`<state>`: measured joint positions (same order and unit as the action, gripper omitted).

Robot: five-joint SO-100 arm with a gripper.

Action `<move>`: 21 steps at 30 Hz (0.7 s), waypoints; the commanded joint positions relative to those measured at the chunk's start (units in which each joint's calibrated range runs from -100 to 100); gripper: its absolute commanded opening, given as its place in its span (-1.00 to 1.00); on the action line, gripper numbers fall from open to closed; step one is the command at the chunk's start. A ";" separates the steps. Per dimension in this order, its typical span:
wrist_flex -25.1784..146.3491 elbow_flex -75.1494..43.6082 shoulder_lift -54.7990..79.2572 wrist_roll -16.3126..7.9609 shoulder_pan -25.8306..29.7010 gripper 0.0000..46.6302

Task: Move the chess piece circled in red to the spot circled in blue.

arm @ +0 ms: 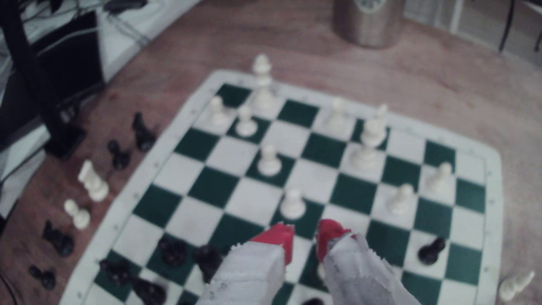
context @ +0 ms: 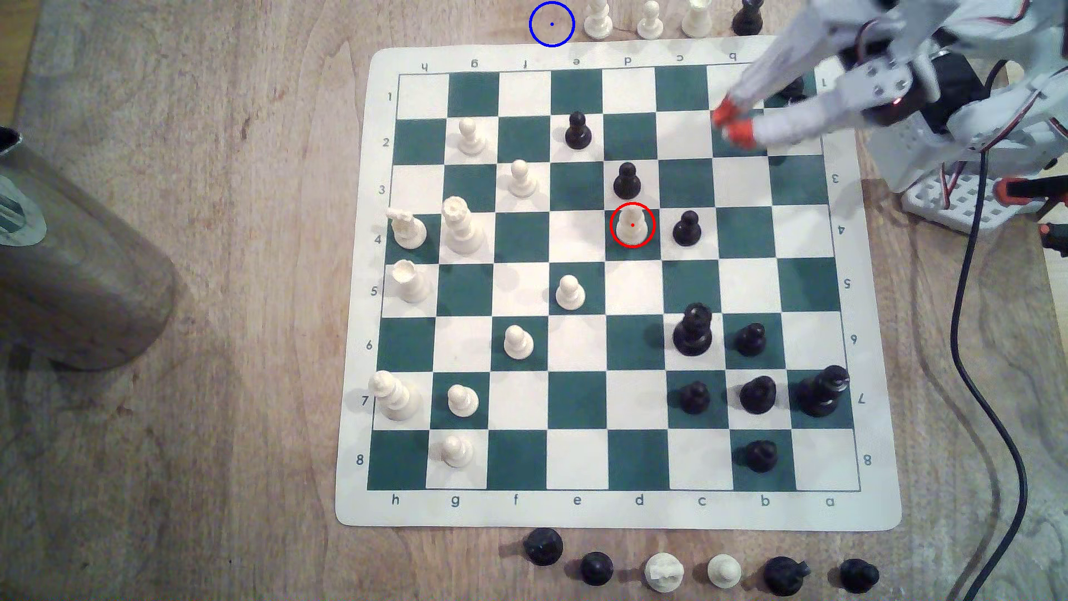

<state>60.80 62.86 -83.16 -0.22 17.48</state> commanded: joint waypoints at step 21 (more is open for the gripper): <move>-15.92 -4.56 40.03 -1.66 -5.47 -0.36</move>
<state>46.93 62.68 -45.79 -2.08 13.05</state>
